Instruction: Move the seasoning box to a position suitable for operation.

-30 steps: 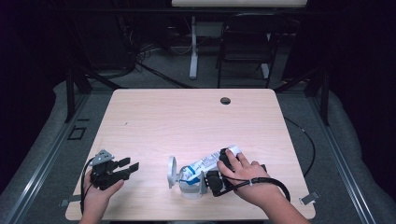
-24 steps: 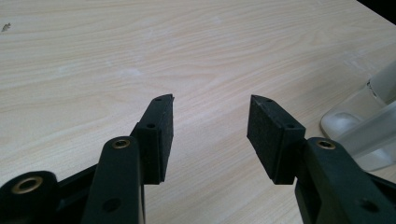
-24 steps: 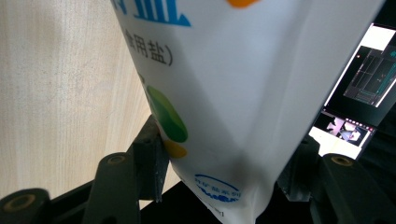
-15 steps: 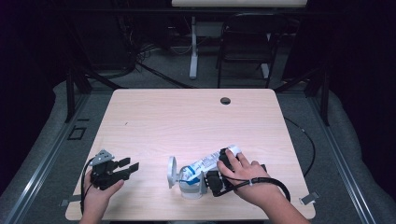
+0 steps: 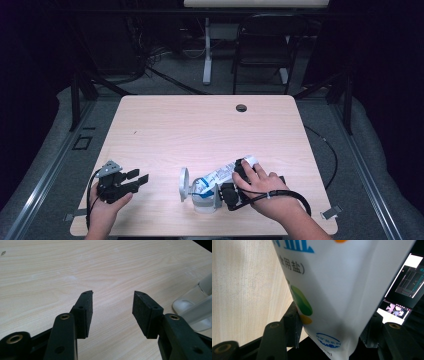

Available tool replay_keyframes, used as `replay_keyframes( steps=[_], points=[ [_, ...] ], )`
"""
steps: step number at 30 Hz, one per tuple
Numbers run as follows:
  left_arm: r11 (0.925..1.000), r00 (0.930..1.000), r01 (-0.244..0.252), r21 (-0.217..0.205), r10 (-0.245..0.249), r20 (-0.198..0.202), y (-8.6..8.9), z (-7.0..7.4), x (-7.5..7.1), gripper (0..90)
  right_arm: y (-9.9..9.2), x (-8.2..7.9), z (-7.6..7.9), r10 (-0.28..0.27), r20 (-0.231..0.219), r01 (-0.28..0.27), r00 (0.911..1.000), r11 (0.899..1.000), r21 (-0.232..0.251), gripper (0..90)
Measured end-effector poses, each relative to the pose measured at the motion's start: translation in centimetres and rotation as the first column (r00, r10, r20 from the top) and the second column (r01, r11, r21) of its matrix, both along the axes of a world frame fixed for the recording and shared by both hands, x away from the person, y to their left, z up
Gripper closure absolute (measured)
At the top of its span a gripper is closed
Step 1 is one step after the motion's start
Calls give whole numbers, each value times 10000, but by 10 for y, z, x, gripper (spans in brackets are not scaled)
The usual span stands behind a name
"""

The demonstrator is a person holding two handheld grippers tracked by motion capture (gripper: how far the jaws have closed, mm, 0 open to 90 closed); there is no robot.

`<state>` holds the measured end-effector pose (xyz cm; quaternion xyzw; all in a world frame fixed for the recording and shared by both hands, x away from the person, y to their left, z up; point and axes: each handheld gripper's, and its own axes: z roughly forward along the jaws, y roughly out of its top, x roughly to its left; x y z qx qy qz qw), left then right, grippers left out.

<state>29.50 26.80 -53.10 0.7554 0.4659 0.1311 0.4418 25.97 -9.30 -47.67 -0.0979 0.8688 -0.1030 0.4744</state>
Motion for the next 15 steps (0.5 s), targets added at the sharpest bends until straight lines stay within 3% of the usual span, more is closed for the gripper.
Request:
replay_keyframes(
  steps=[15],
  points=[
    [10000, 10000, -3, 7, 3, 20, 1, 0, 0, 514, 0, 0, -1, 106, -12, -106, 9999, 9999, 51, 450]
  ],
)
